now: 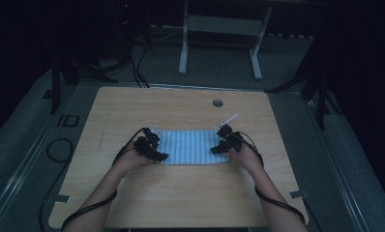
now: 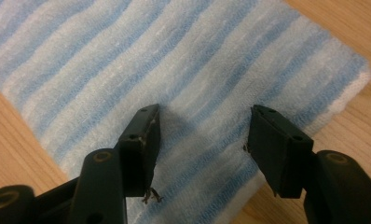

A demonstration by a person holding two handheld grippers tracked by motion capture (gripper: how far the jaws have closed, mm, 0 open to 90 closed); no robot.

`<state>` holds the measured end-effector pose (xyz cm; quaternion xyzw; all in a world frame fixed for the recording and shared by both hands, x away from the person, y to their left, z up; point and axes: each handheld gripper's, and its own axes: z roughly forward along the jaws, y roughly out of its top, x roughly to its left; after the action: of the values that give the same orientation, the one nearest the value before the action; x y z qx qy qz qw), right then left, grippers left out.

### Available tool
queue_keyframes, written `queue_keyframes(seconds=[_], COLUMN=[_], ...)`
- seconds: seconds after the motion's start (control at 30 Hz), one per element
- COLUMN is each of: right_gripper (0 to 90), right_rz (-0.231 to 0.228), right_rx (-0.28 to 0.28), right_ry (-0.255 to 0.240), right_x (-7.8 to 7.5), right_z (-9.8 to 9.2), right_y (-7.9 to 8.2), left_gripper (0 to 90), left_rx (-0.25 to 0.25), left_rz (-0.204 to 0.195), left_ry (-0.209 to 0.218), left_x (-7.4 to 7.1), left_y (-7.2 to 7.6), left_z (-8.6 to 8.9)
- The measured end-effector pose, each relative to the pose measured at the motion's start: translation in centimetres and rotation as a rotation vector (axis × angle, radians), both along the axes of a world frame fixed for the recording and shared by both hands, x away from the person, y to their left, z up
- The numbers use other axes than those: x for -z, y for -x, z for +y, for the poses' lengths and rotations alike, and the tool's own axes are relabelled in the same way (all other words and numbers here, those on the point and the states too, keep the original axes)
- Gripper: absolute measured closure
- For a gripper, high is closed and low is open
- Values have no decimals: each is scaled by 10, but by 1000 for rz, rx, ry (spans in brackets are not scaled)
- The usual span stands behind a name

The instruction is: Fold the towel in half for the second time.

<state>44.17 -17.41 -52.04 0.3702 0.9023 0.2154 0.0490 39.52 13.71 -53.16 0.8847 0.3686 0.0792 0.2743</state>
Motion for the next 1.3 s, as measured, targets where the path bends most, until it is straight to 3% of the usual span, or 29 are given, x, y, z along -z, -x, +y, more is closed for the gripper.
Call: queue_keyframes(seconds=[0.13,0.2,0.23,0.27,0.3,0.37,0.5,0.6,0.63,0.73,0.83,1.07,1.23,1.3], right_gripper=[348,348,281,281,218,129,131,132,132,131,125,130,134,135], right_rz=[-30,-35,-53,-53,-66,-71,-114,-136,-136,-177,-196,-232,-249,-259], right_rx=[-11,-22,-24,-24,-23,-43,-46,-41,-41,-75,-87,-76,-73,-65], right_ry=[-35,-55,-75,-75,-112,-137,-133,-165,-165,-197,-217,-215,-234,-221], right_x=[-8,-10,-14,-14,-17,-18,-17,-16,-16,-15,-14,-10,-5,-2], right_z=[0,-1,-2,-2,-4,-5,-8,-14,-14,-22,-29,-46,-62,-68], right_y=[6,7,11,11,15,19,25,29,29,38,43,53,61,64], left_gripper=[292,264,245,220,198,182,168,149,149,138,127,98,98,89], left_rx=[-9,-9,-2,-2,9,12,18,16,-5,-24,-43,-102,-142,-157], left_rz=[-28,-28,-55,-55,-61,-78,-80,-87,-125,-154,-181,-180,-155,-147], left_ry=[42,42,83,83,99,98,88,96,106,140,148,164,166,174], left_x=[-10,-10,-18,-18,-20,-20,-20,-19,-19,-18,-15,-4,2,3], left_y=[4,4,9,9,12,15,21,23,28,33,39,53,64,67], left_z=[0,0,-1,-1,-4,-7,-10,-10,-7,-1,8,36,54,60])
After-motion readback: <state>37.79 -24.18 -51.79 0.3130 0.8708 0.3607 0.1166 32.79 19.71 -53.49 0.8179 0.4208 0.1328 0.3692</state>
